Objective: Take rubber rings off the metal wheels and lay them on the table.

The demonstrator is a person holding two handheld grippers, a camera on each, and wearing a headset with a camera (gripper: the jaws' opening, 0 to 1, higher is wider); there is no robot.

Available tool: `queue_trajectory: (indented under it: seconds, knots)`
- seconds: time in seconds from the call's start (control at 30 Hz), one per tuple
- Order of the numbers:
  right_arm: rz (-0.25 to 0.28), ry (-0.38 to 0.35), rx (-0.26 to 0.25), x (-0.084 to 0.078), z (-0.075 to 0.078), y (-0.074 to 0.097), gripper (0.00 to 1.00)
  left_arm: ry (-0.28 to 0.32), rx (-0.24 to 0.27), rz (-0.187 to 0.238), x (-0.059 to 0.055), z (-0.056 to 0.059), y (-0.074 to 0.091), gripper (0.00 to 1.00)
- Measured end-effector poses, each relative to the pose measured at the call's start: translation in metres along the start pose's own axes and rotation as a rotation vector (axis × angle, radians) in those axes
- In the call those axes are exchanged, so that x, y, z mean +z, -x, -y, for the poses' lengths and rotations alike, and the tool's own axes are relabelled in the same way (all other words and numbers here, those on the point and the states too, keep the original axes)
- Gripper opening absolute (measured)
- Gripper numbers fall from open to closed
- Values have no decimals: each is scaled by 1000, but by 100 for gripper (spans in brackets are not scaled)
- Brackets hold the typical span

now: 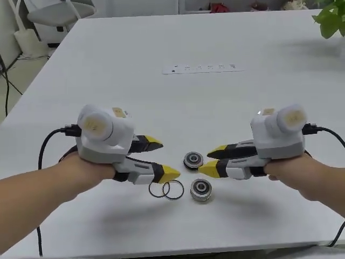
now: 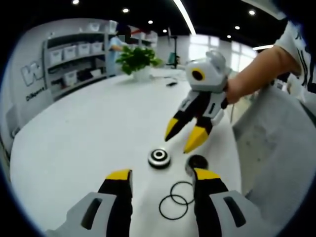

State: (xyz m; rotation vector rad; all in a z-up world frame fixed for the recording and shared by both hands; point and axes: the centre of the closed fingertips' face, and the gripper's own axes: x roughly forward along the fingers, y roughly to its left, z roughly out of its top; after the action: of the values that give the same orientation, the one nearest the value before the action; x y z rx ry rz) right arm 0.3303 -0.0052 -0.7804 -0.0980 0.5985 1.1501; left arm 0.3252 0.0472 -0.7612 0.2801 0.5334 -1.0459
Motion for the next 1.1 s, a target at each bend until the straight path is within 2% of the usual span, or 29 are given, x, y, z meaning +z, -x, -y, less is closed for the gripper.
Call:
queue_trajectory:
  seconds: [0.53, 0.73, 1.1]
  knots:
    - [-12, 23, -38, -8, 11, -3, 28, 4, -17, -32, -1, -1, -31, 44]
    - [-11, 19, -40, -10, 13, -3, 28, 22, -14, -29, 2, -3, -43, 38]
    - [-5, 7, -41, -12, 14, -4, 27, 10, -15, -48, 4, -5, -57, 30]
